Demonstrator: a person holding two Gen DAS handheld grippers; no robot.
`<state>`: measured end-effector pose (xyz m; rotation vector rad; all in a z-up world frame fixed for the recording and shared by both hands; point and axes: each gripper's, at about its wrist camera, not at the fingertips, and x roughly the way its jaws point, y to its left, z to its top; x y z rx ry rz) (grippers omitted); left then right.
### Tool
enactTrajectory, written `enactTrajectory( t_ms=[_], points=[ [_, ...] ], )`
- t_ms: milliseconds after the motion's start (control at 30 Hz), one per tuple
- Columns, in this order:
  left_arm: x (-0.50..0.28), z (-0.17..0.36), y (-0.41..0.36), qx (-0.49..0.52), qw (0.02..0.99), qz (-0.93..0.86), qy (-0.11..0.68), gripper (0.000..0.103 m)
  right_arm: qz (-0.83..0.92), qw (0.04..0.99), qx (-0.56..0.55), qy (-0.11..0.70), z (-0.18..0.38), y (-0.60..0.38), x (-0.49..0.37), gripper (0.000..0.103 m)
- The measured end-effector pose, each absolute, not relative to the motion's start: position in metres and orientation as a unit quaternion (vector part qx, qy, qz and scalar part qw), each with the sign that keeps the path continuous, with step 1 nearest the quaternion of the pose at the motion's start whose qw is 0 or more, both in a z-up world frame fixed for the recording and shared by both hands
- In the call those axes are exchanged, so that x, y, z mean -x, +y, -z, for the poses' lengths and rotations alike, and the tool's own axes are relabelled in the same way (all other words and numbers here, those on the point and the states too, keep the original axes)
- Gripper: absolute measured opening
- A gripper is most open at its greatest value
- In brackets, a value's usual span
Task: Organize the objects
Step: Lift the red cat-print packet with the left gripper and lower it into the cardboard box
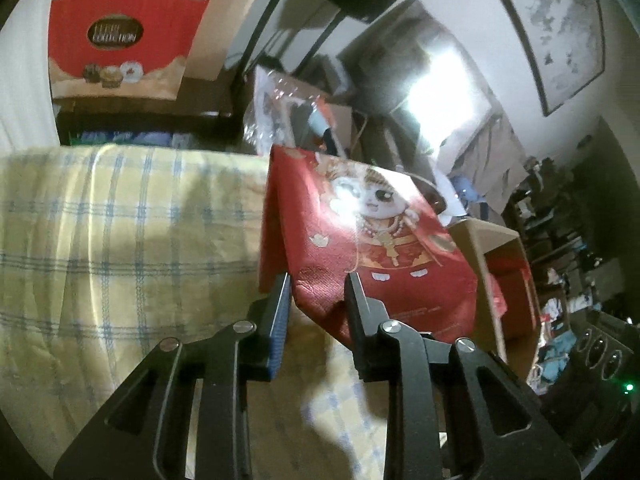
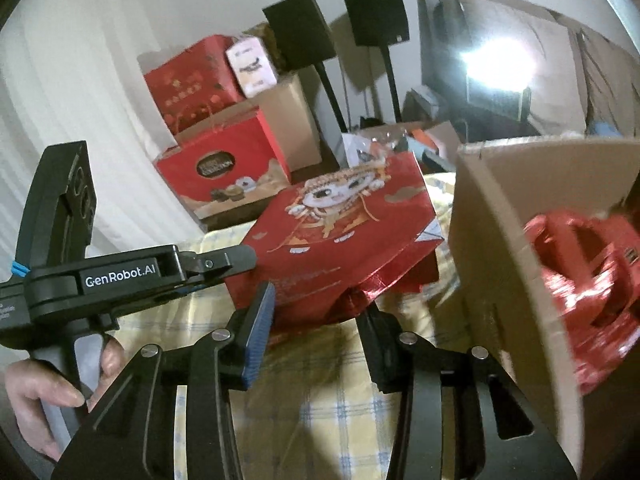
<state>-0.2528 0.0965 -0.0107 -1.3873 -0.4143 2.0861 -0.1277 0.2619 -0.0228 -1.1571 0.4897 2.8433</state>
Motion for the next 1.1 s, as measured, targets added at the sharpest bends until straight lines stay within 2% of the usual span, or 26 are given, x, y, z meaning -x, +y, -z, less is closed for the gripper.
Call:
enactTrajectory(
  t_ms=[467,633,1100],
  points=[
    [0.209,-0.072,0.119,0.461,0.334,-0.810,-0.139,0.023,-0.931,0.015,0.338,0.140,-0.042,0.282,0.089,0.037],
    [0.192,-0.099,0.124,0.446,0.353,-0.811,-0.138,0.021,-0.938,0.007,0.320,0.132,-0.064,0.280,0.078,0.036],
    [0.148,-0.151,0.148,0.405,0.383,-0.822,-0.113,0.020,-0.951,0.014,0.285,0.118,-0.108,0.288,0.036,0.035]
  ],
)
